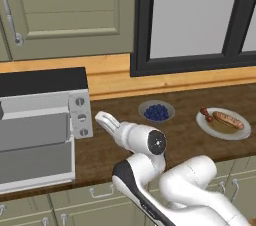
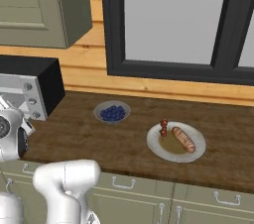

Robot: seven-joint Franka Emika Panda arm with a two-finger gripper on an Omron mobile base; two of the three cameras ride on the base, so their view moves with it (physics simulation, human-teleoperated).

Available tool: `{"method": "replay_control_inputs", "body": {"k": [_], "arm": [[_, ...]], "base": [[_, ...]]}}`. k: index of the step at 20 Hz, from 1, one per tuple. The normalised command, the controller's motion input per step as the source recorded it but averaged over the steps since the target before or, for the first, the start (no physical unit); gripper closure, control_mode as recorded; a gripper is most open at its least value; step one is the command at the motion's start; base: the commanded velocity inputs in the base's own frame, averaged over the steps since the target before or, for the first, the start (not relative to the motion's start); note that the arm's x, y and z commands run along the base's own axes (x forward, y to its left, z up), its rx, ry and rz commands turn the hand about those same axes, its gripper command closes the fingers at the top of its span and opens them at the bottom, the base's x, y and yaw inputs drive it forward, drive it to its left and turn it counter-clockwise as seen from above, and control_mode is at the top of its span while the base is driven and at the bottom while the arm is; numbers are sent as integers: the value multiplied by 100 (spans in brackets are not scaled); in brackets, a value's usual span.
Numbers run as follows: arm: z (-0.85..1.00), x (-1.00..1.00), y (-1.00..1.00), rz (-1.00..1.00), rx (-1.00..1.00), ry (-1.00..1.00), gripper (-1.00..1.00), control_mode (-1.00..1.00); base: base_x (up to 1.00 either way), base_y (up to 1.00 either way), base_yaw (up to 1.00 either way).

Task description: Pick up the kebab skewer and baguette bread, and place them inside the toaster oven. Close the toaster oven door and start by setting the timer.

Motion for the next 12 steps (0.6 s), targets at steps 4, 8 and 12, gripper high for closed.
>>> {"method": "replay_control_inputs", "body": {"k": [4, 8, 12], "arm": [[0, 0, -92, -11, 2, 6, -100, -100], [21, 0, -97, -7, 1, 13, -100, -100], [68, -16, -79, -3, 4, 0, -100, -100]], "base": [[0, 0, 0], [0, 0, 0], [0, 0, 0]]}}
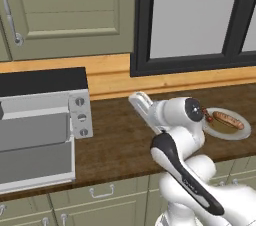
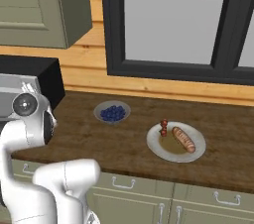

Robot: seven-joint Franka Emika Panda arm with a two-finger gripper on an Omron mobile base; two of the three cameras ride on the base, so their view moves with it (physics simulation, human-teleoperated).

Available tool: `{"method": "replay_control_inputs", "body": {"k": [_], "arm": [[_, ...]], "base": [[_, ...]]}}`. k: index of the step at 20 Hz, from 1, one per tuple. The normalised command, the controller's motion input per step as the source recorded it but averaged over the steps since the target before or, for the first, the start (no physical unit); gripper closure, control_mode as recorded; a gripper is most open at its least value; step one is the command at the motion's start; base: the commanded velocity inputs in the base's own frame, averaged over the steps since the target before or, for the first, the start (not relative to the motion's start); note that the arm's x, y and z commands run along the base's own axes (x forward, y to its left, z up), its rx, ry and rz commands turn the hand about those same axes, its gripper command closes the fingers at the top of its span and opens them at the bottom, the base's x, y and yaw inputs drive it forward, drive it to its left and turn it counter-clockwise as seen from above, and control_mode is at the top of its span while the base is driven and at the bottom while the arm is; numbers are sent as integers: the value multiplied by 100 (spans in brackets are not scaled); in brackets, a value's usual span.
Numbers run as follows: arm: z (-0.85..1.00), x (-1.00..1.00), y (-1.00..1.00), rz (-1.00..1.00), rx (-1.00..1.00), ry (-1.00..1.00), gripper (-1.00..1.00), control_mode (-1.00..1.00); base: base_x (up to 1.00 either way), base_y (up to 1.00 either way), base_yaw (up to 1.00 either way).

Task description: Pick up the kebab skewer and baguette bread, and place them inside the toaster oven. Close the toaster oven door and start by setting the timer.

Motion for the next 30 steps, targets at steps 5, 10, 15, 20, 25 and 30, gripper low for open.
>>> {"method": "replay_control_inputs", "body": {"k": [5, 10, 15, 20, 25, 30], "arm": [[3, -31, -69, -2, -10, 0, -100, -100], [0, -44, -71, 3, -25, 2, -100, -100], [0, -53, -81, 12, -16, 0, -100, -100], [-4, -35, -74, 21, -11, 0, -100, -100], [0, 0, -46, 24, -25, 2, -100, -100], [-1, 0, -59, 17, -21, 3, -100, -100]], "base": [[0, 0, 0], [0, 0, 0], [0, 0, 0], [0, 0, 0], [0, 0, 0], [0, 0, 0]]}}
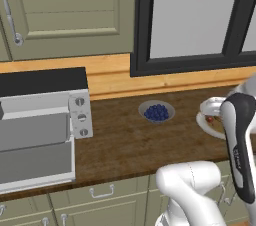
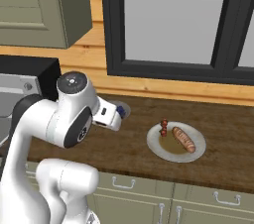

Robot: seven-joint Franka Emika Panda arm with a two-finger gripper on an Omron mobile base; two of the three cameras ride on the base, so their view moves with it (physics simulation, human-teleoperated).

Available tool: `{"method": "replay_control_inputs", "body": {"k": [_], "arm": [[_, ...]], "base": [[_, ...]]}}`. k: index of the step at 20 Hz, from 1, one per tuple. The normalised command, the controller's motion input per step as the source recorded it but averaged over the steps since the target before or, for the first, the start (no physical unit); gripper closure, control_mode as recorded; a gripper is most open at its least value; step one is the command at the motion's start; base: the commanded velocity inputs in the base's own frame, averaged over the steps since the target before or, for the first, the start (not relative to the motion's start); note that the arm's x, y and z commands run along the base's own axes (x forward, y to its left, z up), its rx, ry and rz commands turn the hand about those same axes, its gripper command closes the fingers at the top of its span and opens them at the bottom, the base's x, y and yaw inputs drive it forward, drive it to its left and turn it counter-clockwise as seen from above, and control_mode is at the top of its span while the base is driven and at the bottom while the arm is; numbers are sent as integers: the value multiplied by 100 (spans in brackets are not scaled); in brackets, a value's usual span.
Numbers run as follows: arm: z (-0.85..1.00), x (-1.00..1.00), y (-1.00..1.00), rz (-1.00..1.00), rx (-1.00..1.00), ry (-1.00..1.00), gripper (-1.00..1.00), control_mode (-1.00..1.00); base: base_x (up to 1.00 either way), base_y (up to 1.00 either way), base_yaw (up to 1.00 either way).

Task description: Pick up the kebab skewer and baguette bread, and place them inside the toaster oven. Close the toaster oven door and start by setting the timer.

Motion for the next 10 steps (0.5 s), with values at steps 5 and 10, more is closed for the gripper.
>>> {"method": "replay_control_inputs", "body": {"k": [5, 10], "arm": [[-12, 12, -72, 3, -2, 4, -100, -100], [-12, 43, -49, 0, -2, 14, -100, -100]], "base": [[0, 0, 0], [0, 0, 0]]}}
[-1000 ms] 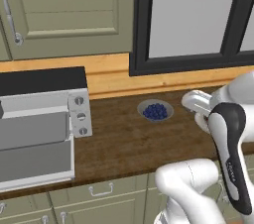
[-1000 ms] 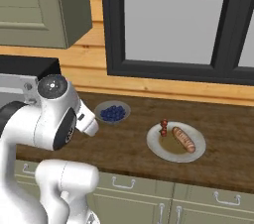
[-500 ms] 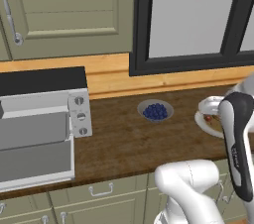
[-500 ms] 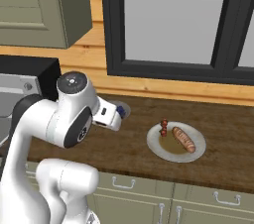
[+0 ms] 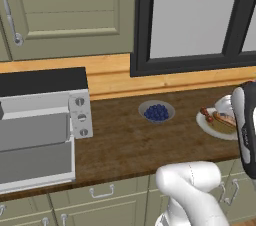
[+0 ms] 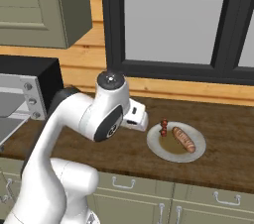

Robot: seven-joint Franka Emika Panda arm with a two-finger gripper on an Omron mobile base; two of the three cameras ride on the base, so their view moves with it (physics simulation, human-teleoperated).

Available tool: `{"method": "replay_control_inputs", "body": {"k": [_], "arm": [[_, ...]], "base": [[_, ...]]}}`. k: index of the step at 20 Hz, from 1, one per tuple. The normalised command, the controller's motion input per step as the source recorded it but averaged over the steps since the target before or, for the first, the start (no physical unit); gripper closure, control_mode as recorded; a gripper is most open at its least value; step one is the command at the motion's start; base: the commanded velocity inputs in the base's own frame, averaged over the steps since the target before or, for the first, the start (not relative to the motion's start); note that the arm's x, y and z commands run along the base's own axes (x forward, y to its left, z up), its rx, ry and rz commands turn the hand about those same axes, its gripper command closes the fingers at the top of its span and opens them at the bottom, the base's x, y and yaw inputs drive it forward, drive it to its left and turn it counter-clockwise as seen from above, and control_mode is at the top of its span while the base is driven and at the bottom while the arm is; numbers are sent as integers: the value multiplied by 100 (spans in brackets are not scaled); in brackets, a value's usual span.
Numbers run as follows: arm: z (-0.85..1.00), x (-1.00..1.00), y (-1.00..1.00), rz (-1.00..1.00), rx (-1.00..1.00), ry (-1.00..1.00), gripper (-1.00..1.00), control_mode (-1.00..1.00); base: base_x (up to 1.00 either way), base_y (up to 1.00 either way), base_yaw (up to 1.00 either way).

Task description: Pick up the kebab skewer and baguette bread, and place them inside the toaster oven. Close the toaster oven door and start by setting the timer.

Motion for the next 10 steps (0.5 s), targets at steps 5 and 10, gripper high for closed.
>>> {"method": "replay_control_inputs", "body": {"k": [5, 10], "arm": [[-9, 58, -35, 0, -15, 31, -100, -100], [-30, 12, -79, 2, -8, 14, -100, -100]], "base": [[0, 0, 0], [0, 0, 0]]}}
